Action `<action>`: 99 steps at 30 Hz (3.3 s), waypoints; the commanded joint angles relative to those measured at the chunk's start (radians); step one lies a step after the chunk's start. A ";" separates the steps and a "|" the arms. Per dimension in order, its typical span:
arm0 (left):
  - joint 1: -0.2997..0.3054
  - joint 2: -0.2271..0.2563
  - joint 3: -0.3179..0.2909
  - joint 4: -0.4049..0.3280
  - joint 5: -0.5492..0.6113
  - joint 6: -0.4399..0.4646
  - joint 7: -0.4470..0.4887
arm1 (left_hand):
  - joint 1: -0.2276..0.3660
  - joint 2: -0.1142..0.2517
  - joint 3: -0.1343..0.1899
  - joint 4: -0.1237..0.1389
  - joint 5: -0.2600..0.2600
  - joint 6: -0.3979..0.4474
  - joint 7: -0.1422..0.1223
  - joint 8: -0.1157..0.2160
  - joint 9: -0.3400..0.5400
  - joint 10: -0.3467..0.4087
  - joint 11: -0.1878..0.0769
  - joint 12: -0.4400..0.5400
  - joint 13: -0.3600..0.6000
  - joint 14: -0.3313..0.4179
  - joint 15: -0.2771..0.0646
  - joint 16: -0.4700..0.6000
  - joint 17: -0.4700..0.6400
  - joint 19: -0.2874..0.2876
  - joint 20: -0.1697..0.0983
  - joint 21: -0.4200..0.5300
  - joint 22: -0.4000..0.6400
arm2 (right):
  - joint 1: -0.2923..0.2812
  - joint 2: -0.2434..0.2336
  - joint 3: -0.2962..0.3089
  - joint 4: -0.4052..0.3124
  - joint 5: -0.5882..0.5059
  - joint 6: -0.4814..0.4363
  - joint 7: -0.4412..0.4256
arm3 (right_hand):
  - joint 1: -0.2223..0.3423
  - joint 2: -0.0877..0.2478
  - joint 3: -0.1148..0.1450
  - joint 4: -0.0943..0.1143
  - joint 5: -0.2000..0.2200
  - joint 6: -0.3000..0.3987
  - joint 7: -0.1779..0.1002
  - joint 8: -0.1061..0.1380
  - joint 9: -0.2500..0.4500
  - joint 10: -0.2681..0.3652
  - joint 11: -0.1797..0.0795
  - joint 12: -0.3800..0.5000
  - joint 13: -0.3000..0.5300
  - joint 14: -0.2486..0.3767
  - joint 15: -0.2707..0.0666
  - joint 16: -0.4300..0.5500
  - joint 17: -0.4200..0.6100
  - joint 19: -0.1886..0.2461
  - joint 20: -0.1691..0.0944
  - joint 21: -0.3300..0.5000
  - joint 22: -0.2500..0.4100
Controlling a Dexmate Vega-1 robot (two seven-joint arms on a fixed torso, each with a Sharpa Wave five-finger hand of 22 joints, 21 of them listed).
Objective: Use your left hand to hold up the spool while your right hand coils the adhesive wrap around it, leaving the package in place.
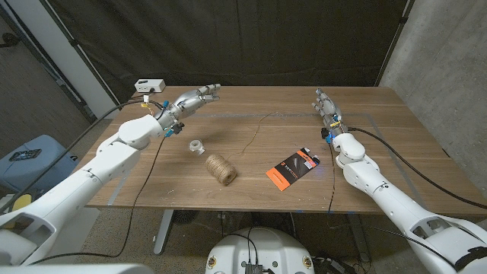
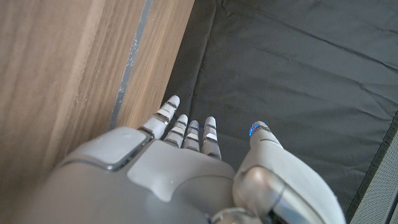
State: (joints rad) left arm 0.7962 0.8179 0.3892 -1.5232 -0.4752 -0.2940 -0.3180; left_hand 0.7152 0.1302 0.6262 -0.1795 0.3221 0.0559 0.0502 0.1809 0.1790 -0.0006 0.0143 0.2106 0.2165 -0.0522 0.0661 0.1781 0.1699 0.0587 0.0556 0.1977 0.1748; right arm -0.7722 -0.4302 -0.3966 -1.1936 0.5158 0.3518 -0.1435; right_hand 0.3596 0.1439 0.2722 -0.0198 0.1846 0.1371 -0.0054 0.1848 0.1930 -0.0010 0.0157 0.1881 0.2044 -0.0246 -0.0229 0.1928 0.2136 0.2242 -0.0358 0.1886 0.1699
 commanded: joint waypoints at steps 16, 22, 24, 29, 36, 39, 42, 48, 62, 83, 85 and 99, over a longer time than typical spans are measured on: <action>-0.054 0.102 0.030 -0.085 0.089 0.035 -0.115 | 0.059 -0.040 0.007 -0.005 0.021 -0.079 0.027 -0.003 0.006 -0.072 0.030 -0.006 0.013 -0.052 0.040 -0.002 0.009 -0.039 0.020 -0.010 0.002 | 0.018 0.013 -0.001 0.032 -0.035 0.018 -0.048 | 0.005 -0.003 0.001 -0.012 -0.004 -0.013 0.001 0.002 0.004 -0.018 0.002 -0.002 0.000 -0.017 0.000 0.000 0.000 -0.009 -0.013 0.000 0.004; -0.071 0.143 0.036 -0.119 0.115 0.057 -0.155 | 0.074 -0.045 0.009 -0.004 0.023 -0.109 0.041 -0.007 0.006 -0.081 0.038 -0.002 0.018 -0.056 0.046 0.001 0.011 -0.049 0.022 -0.011 0.002 | 0.013 0.008 -0.001 0.022 -0.043 0.009 -0.065 | 0.004 -0.003 0.000 -0.014 -0.004 -0.016 -0.002 0.002 0.004 -0.026 0.001 -0.003 -0.001 -0.022 0.001 0.000 0.000 -0.013 -0.012 -0.001 0.004; -0.073 0.147 0.035 -0.123 0.115 0.061 -0.162 | 0.076 -0.046 0.009 -0.004 0.023 -0.112 0.042 -0.007 0.006 -0.083 0.038 -0.001 0.019 -0.056 0.047 0.002 0.012 -0.051 0.023 -0.011 0.002 | 0.013 0.008 -0.001 0.021 -0.044 0.008 -0.068 | 0.004 -0.003 0.000 -0.014 -0.004 -0.017 -0.002 0.002 0.004 -0.028 0.003 -0.003 -0.001 -0.022 0.002 0.000 0.000 -0.015 -0.011 -0.001 0.004; -0.084 0.164 0.036 -0.137 0.131 0.058 -0.186 | 0.080 -0.047 0.010 -0.004 0.024 -0.115 0.044 -0.006 0.007 -0.083 0.040 0.002 0.021 -0.057 0.047 0.002 0.013 -0.052 0.024 -0.010 0.002 | 0.014 0.009 -0.001 0.021 -0.049 0.005 -0.077 | 0.003 -0.004 0.000 -0.015 -0.005 -0.022 -0.005 0.002 0.004 -0.034 0.003 -0.004 -0.001 -0.028 0.002 -0.001 -0.001 -0.019 -0.009 -0.002 0.004; -0.105 0.186 0.043 -0.161 0.156 0.061 -0.225 | 0.095 -0.047 0.014 -0.004 0.027 -0.134 0.051 -0.007 0.007 -0.092 0.042 0.006 0.026 -0.061 0.049 0.003 0.015 -0.059 0.026 -0.010 0.003 | 0.020 0.006 -0.004 0.020 -0.062 -0.003 -0.090 | 0.001 -0.004 -0.001 -0.017 -0.005 -0.031 -0.007 0.000 0.004 -0.046 0.003 -0.005 -0.001 -0.036 0.003 -0.001 -0.001 -0.025 -0.007 -0.002 0.004; -0.110 0.195 0.044 -0.169 0.166 0.064 -0.237 | 0.100 -0.048 0.015 -0.004 0.028 -0.140 0.052 -0.006 0.008 -0.100 0.044 0.006 0.028 -0.062 0.049 0.003 0.016 -0.061 0.028 -0.010 0.003 | 0.021 0.007 -0.004 0.020 -0.061 -0.007 -0.091 | 0.000 -0.003 -0.001 -0.018 -0.005 -0.034 -0.008 0.000 0.004 -0.051 0.001 -0.005 -0.001 -0.038 0.004 -0.001 -0.001 -0.027 -0.007 -0.002 0.004; -0.115 0.202 0.045 -0.174 0.171 0.065 -0.251 | 0.107 -0.050 0.017 -0.004 0.029 -0.151 0.054 -0.007 0.008 -0.109 0.048 0.007 0.031 -0.071 0.052 0.002 0.017 -0.066 0.029 -0.010 0.003 | 0.022 0.009 -0.004 0.023 -0.063 -0.007 -0.098 | 0.000 -0.003 -0.002 -0.019 -0.005 -0.036 -0.008 0.001 0.004 -0.053 0.001 -0.004 -0.001 -0.042 0.005 -0.001 -0.002 -0.030 -0.005 -0.002 0.004; -0.126 0.215 0.050 -0.177 0.183 0.063 -0.281 | 0.118 -0.050 0.020 -0.004 0.031 -0.163 0.056 -0.006 0.009 -0.121 0.050 0.009 0.036 -0.079 0.057 0.001 0.018 -0.072 0.033 -0.010 0.003 | 0.035 0.012 -0.006 0.043 -0.077 0.001 -0.108 | -0.002 -0.003 -0.002 -0.020 -0.005 -0.050 -0.008 -0.002 0.004 -0.063 0.004 -0.005 -0.002 -0.047 0.007 0.000 -0.002 -0.034 -0.003 -0.002 0.004; -0.174 0.237 0.077 -0.185 0.227 0.046 -0.382 | 0.148 -0.048 0.030 -0.005 0.039 -0.167 0.056 0.001 0.010 -0.117 0.046 0.025 0.045 -0.061 0.058 0.012 0.022 -0.071 0.036 -0.005 0.004 | 0.060 0.012 -0.014 0.075 -0.111 0.016 -0.126 | -0.005 -0.008 -0.005 -0.024 -0.005 -0.054 -0.008 0.001 0.004 -0.068 0.002 -0.002 -0.002 -0.048 0.007 0.002 -0.004 -0.036 -0.001 0.000 0.004; -0.218 0.248 0.102 -0.232 0.289 0.067 -0.458 | 0.180 -0.055 0.038 -0.007 0.045 -0.169 0.059 0.007 0.011 -0.115 0.045 0.044 0.059 -0.049 0.054 0.018 0.027 -0.072 0.039 -0.002 0.005 | 0.045 0.005 -0.008 0.063 -0.128 0.023 -0.163 | -0.006 -0.006 -0.005 -0.030 -0.005 -0.070 -0.014 0.000 0.005 -0.092 -0.002 -0.005 -0.003 -0.066 0.008 0.000 -0.005 -0.045 0.003 0.000 0.004; -0.223 0.250 0.104 -0.237 0.295 0.071 -0.465 | 0.184 -0.056 0.039 -0.007 0.045 -0.165 0.059 0.009 0.011 -0.112 0.043 0.048 0.061 -0.046 0.053 0.019 0.028 -0.071 0.040 -0.002 0.005 | 0.043 0.007 -0.006 0.064 -0.128 0.022 -0.169 | -0.006 -0.006 -0.006 -0.031 -0.005 -0.075 -0.015 -0.001 0.005 -0.098 0.000 -0.005 -0.003 -0.071 0.009 -0.001 -0.005 -0.047 0.004 -0.001 0.004; -0.242 0.279 0.107 -0.313 0.337 0.100 -0.512 | 0.209 -0.065 0.042 -0.008 0.046 -0.162 0.065 0.012 0.013 -0.113 0.046 0.063 0.073 -0.042 0.053 0.021 0.032 -0.070 0.039 0.000 0.005 | 0.038 0.008 -0.002 0.068 -0.133 0.022 -0.190 | -0.010 -0.004 -0.006 -0.034 -0.005 -0.100 -0.016 -0.003 0.005 -0.121 -0.001 -0.005 -0.003 -0.095 0.022 -0.003 -0.005 -0.062 0.007 -0.002 0.004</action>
State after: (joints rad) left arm 0.5619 1.0718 0.4974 -1.7777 -0.1758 -0.2254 -0.7828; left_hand 0.9107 0.0663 0.6593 -0.1875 0.3629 -0.1054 0.1088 0.1896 0.1887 -0.1088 0.0589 0.2665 0.2859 -0.0944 0.1161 0.1936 0.1980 -0.0146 0.0893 0.1930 0.1744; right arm -0.7273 -0.4220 -0.4038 -1.1252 0.3882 0.3745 -0.3170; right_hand 0.3593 0.1436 0.2650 -0.0484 0.1807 0.0423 -0.0179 0.1850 0.1929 -0.1134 0.0140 0.1881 0.1995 -0.1106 -0.0017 0.1928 0.2095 0.1683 -0.0266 0.1887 0.1698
